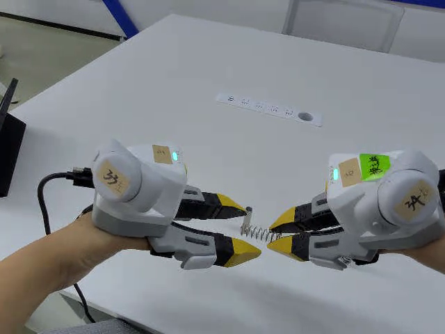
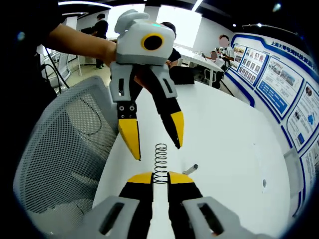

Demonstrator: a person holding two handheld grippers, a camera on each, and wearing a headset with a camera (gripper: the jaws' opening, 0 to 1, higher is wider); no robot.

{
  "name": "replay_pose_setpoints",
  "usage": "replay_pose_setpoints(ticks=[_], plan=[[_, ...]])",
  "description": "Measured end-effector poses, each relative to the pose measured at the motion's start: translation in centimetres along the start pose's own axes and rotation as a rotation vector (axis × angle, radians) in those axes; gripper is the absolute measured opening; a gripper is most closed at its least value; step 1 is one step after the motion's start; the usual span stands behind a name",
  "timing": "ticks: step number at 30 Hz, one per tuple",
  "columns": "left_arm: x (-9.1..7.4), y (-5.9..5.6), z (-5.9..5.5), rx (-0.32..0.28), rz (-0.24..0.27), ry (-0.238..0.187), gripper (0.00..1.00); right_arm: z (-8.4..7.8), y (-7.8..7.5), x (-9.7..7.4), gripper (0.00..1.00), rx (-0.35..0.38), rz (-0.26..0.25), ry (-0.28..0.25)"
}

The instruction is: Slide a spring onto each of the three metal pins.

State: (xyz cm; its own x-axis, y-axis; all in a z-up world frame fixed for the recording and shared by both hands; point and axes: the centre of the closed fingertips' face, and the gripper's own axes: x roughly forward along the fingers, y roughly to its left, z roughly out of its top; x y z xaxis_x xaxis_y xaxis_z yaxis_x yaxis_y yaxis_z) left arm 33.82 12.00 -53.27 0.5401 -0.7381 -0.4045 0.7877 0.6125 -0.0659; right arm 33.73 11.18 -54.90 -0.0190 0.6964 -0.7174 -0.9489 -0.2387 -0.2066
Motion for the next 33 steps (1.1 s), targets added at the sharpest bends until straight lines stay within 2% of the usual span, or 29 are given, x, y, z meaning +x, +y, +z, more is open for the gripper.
replay_pose_setpoints(ticks=[6, 8, 12, 17, 21, 27, 33], plan=[[0.3, -0.6, -0.4, 0.022, -0.022, 0.029, 0.29, 0.7, 0.4, -0.2, 0.11, -0.005, 0.013, -0.029], [0.3, -0.9, -0.4, 0.007, -0.035, 0.031, 0.25, 0.7, 0.5, -0.2, 0.11, -0.019, 0.018, -0.024], [0.3, -0.9, -0.2, 0.011, -0.033, 0.027, 0.21, 0.6, 0.6, -0.1, 0.11, -0.023, 0.025, -0.020], [0.3, -1.0, -0.4, 0.028, -0.042, 0.044, 0.17, 1.0, 1.0, -0.2, 0.11, -0.033, 0.040, -0.033], [0.2, -1.4, -0.8, 0.084, -0.060, 0.080, 0.14, 1.1, 1.3, -0.3, 0.11, -0.051, 0.054, -0.032], [0.1, -1.7, -0.6, 0.097, -0.076, 0.075, 0.11, 1.4, 1.3, -0.6, 0.11, -0.078, 0.050, -0.038], [0.2, -1.9, 0.0, 0.152, -0.079, 0.068, 0.10, 1.5, 1.1, -1.2, 0.11, -0.082, 0.044, -0.057]])
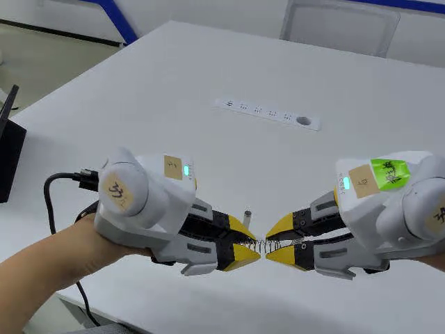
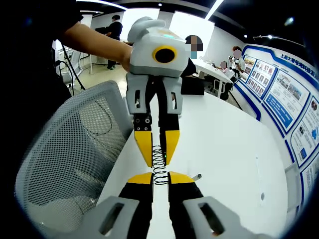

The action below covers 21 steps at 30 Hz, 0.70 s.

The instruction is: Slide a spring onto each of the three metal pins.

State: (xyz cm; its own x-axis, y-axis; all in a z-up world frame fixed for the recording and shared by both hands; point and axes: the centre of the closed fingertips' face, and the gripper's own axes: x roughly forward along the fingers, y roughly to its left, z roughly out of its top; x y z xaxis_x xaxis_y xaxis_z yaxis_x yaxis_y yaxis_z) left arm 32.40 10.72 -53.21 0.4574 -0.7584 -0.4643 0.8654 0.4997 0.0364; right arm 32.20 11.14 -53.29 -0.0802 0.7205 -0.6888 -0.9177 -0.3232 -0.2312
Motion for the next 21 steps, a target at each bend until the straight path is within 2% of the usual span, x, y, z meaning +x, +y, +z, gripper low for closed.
replay_pose_setpoints(ticks=[5, 9, 14, 17, 21], plan=[[0.2, 0.2, 0.2, 0.024, 0.007, 0.010, 0.10, -0.1, -0.4, -0.2, 0.12, 0.010, -0.025, -0.020], [0.1, 0.2, 0.2, 0.028, 0.005, 0.015, 0.10, -0.4, -0.6, -0.4, 0.18, 0.040, -0.028, -0.030], [0.0, 0.3, 0.6, 0.028, 0.001, 0.003, 0.10, -1.1, -0.9, -0.3, 0.16, 0.077, -0.022, -0.039], [-0.1, 0.2, 0.9, 0.028, 0.001, -0.008, 0.10, -0.6, -0.8, -0.4, 0.12, 0.139, -0.005, -0.092], [0.0, 0.0, 1.0, 0.032, -0.005, -0.008, 0.10, -0.7, -0.7, -0.5, 0.12, 0.149, 0.009, -0.099]])
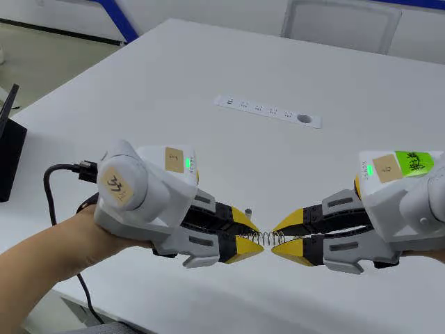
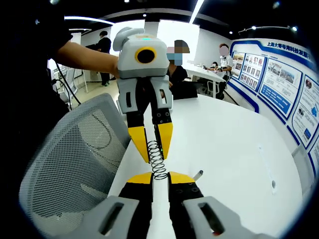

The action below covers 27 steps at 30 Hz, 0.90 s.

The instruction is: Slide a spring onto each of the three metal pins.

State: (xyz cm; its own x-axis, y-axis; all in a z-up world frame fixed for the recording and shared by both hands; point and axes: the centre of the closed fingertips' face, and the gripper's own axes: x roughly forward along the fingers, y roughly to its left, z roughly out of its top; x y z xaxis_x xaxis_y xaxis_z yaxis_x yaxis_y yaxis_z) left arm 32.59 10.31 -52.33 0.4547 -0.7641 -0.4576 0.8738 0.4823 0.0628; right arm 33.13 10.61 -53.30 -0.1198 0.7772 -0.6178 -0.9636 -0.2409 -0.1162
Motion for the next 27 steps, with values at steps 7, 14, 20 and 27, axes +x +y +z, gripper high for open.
replay_pose_setpoints(ticks=[7, 14, 20, 27], plan=[[0.3, -0.2, -0.6, 0.019, -0.004, 0.024, 0.10, 0.9, 0.4, -0.4, 0.11, 0.007, 0.025, -0.037], [0.4, 0.0, -0.6, 0.022, 0.000, 0.031, 0.10, 2.1, 0.5, -0.6, 0.11, 0.020, 0.031, -0.071], [0.5, 0.1, -0.4, 0.024, 0.003, 0.036, 0.10, 3.0, 0.5, -0.7, 0.11, 0.037, 0.037, -0.110], [0.8, 0.0, -0.3, 0.018, -0.002, 0.026, 0.10, 4.2, 0.7, -0.5, 0.11, 0.062, 0.040, -0.156]])
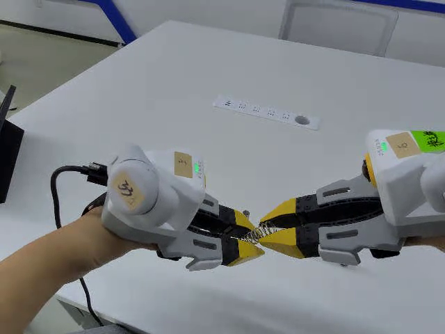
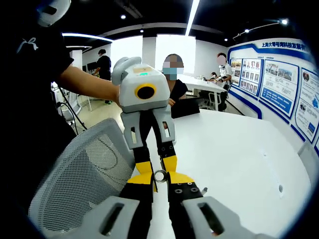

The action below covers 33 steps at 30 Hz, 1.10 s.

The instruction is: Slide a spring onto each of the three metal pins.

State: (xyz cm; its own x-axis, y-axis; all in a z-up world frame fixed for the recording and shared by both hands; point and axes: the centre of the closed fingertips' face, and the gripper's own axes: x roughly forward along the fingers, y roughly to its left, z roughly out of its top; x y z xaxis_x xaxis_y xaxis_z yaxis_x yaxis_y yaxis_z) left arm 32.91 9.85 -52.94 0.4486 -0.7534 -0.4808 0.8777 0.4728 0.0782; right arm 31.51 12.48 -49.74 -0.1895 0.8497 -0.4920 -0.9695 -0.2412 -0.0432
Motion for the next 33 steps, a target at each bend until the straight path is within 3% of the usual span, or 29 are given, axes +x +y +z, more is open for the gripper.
replay_pose_setpoints(ticks=[10, 13, 18, 20, 24, 30, 33], plan=[[-0.3, 0.3, -0.2, -0.035, 0.020, -0.028, 0.10, 0.7, -0.2, 0.8, 0.11, 0.004, -0.010, -0.002], [-0.4, 0.5, -0.5, -0.042, 0.031, -0.020, 0.11, 0.6, -0.3, 1.3, 0.11, 0.001, -0.014, 0.011], [-1.0, 1.4, -0.3, -0.069, 0.075, -0.040, 0.12, 1.3, -1.0, 1.4, 0.11, 0.005, -0.035, 0.003], [-1.4, 1.9, -0.3, -0.093, 0.089, -0.052, 0.16, 1.6, -1.5, 1.3, 0.11, 0.003, -0.052, -0.001], [-1.8, 2.4, -1.3, -0.096, 0.106, -0.020, 0.24, 2.4, -2.5, 1.0, 0.11, 0.011, -0.081, -0.016], [-2.6, 2.8, -1.5, -0.123, 0.134, -0.042, 0.30, 2.3, -4.5, 0.8, 0.11, 0.019, -0.136, 0.002], [-3.0, 3.5, -1.6, -0.138, 0.162, -0.053, 0.39, 1.9, -5.6, 0.8, 0.11, 0.045, -0.172, 0.016]])
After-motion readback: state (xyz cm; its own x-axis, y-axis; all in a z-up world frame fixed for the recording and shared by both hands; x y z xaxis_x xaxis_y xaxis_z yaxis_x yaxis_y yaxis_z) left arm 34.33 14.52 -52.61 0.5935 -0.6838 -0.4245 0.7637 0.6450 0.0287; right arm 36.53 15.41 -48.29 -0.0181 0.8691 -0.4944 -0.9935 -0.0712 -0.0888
